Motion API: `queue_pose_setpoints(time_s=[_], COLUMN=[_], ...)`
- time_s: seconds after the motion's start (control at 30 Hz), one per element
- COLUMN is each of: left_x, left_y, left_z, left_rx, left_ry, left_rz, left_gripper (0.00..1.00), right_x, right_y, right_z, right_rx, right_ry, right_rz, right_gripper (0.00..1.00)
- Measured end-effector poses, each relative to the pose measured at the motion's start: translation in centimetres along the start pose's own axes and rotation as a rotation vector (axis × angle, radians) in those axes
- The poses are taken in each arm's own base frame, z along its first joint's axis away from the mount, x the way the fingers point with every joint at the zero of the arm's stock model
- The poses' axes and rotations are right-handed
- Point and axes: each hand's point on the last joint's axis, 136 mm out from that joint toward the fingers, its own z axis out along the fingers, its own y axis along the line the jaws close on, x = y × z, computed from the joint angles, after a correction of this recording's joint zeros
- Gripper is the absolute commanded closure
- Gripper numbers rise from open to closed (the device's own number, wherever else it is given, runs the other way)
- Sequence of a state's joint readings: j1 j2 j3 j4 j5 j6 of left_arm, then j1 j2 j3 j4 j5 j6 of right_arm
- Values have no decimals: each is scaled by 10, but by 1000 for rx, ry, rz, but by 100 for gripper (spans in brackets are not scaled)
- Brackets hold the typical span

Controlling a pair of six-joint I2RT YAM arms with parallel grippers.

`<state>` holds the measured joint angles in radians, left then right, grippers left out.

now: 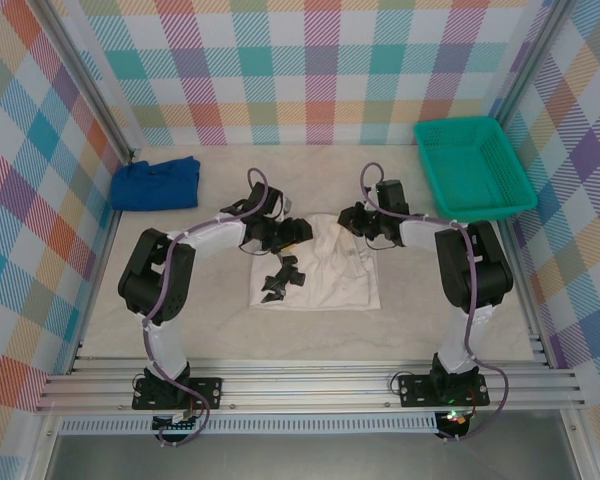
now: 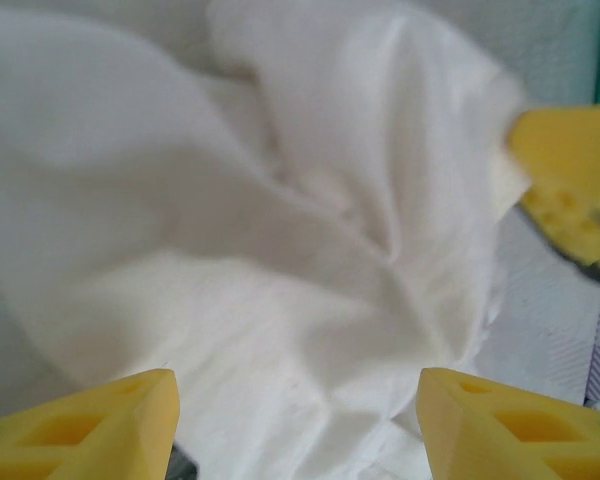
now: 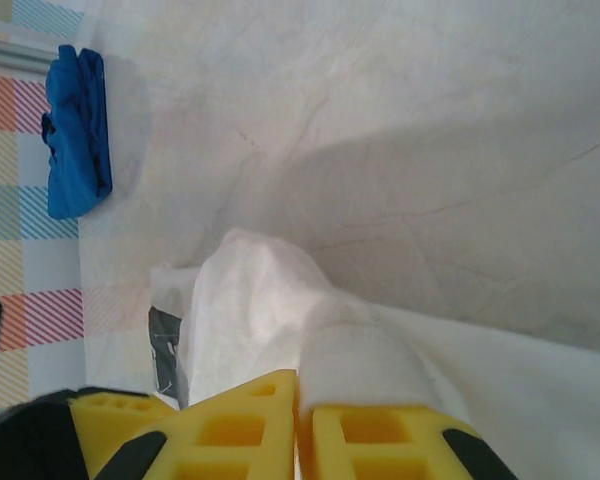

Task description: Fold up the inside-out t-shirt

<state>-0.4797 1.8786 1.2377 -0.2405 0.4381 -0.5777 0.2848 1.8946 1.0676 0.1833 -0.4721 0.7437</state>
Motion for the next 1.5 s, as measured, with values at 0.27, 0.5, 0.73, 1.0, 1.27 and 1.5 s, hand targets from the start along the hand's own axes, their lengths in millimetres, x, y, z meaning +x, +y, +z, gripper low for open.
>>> queue_pose_setpoints(time_s=[0.27,0.5,0.73,1.0,1.27,1.5], left_x=[24,36,27,7,-2,59], left_y=[21,30,21,27,54,78], left_z=[-4,-4,-18,-38,-17,-23], left_rx=[-40,-54,-47,-130,-224,-233], left_ry=[29,47,-5,-86,-27,90], left_rz=[5,13,44,102,101,83], left_gripper=[36,35,34,33,34,34], right_x=[-32,-61,-18,75,151,116], right_y=[-12,-10,-36,-12,-39,-73], right_z=[-17,-32,-51,-100,-85,-76], right_rx=[32,37,129,185,260,401], right_ry=[-51,-93,-8,111,315,301], right_rz=[20,4,19,-94,-38,-13], right_gripper=[88,80,65,57,57,58])
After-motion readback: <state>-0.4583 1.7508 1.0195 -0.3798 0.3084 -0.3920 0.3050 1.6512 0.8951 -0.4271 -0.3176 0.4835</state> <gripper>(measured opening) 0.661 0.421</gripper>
